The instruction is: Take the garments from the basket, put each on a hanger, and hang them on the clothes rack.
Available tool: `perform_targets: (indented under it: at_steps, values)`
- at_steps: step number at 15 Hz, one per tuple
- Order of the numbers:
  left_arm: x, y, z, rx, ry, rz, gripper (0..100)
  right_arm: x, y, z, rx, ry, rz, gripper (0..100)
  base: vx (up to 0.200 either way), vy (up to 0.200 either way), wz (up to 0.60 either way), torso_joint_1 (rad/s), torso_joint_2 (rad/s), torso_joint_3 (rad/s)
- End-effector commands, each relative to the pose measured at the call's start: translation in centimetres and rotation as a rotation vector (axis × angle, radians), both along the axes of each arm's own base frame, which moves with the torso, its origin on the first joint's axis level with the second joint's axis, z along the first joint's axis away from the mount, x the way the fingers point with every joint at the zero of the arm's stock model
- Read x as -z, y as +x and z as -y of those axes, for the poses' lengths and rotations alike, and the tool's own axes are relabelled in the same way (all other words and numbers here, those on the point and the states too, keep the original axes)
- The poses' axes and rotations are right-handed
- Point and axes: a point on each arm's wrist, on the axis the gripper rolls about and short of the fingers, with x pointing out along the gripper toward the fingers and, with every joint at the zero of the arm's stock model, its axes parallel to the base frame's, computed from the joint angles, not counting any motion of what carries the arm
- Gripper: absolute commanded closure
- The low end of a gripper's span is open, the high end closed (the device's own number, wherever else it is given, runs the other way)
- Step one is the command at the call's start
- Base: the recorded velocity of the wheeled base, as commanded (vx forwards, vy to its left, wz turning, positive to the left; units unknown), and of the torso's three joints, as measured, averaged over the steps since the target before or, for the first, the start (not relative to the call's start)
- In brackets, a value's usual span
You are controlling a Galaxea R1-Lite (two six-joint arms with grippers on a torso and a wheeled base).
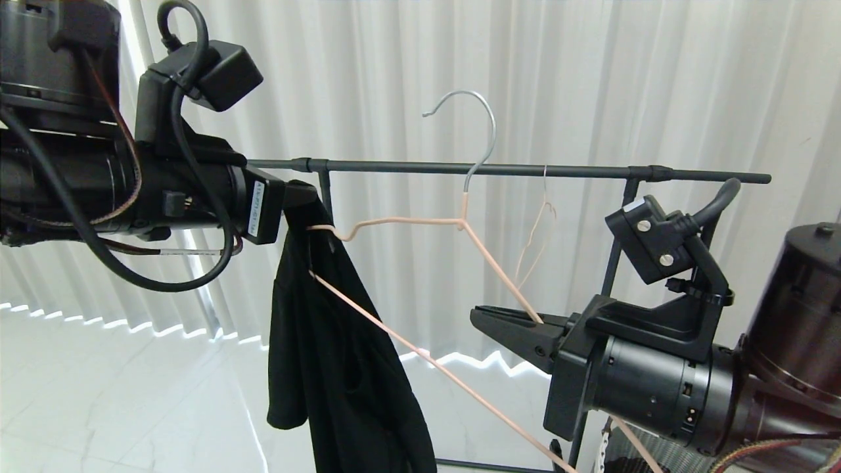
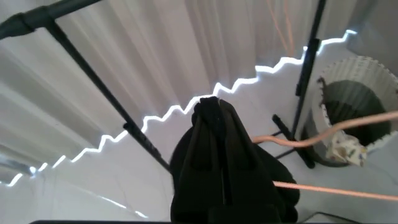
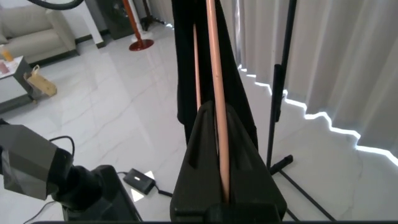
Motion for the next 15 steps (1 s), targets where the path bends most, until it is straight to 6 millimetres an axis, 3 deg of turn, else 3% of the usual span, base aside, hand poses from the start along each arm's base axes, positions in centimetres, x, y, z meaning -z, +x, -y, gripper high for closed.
perform_targets:
  at_steps: [1, 5, 9, 15]
  values:
    - [0.5, -0.8, -0.2, 0.015, 0.006, -0.014, 100, 0.2, 0.5, -0.4, 0.015, -0.009, 0.001, 100, 0.000, 0.000, 0.00, 0.000, 0.00, 0.000]
    - [0.7, -1.5, -0.3, 0.029, 0.009, -0.013, 100, -0.1, 0.5, -0.4, 0.000, 0.012, 0.011, 100, 0.000, 0.000, 0.00, 0.000, 0.00, 0.000]
    - [0.4, -2.4, 0.8, 0.117, -0.007, -0.008, 100, -0.1, 0.1, -0.6, -0.125, 0.016, 0.003, 100, 0.000, 0.000, 0.00, 0.000, 0.00, 0.000]
    - [-0.3, -4.1, 3.1, 0.244, -0.020, 0.017, 100, 0.7, 0.0, -1.5, -0.152, -0.009, -0.019, 100, 0.000, 0.000, 0.00, 0.000, 0.00, 0.000]
